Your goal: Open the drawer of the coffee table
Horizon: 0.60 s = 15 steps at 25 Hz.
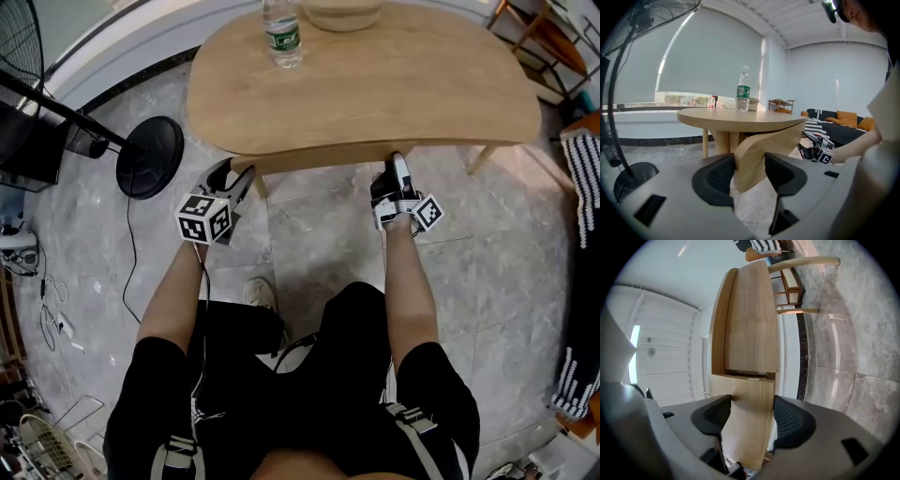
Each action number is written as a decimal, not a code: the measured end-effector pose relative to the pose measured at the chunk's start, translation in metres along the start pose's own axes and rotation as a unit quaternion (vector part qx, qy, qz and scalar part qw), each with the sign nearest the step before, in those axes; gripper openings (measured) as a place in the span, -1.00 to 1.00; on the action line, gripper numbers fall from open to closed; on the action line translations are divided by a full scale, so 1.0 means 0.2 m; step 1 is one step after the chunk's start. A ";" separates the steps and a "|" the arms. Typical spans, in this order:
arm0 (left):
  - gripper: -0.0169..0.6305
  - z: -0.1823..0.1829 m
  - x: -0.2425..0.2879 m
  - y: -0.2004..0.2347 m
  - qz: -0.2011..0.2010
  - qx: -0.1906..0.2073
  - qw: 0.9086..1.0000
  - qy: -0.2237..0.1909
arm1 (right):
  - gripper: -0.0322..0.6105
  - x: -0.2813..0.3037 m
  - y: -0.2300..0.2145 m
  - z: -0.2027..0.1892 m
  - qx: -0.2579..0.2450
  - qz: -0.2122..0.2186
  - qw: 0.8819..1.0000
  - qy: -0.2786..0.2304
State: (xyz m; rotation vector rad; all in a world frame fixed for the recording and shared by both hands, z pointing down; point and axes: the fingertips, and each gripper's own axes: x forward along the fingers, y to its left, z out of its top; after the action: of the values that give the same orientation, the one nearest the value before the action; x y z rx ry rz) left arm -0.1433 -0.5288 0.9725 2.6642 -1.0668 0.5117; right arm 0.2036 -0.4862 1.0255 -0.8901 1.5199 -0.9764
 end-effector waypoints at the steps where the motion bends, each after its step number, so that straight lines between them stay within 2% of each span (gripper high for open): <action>1: -0.28 -0.01 -0.02 -0.02 -0.003 0.002 1.000 0.005 | 0.04 -0.02 0.01 0.00 0.001 0.001 1.000 0.003; 15: -0.38 -0.15 -0.33 -0.25 -0.041 0.018 0.998 0.044 | 0.03 -0.37 0.17 -0.12 0.012 0.001 0.999 0.031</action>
State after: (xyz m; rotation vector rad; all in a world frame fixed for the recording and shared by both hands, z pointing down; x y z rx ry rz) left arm -0.1593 -0.4424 0.9690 2.6773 -0.9283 0.6307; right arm 0.1897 -0.4027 1.0235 -0.8482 1.5577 -1.0264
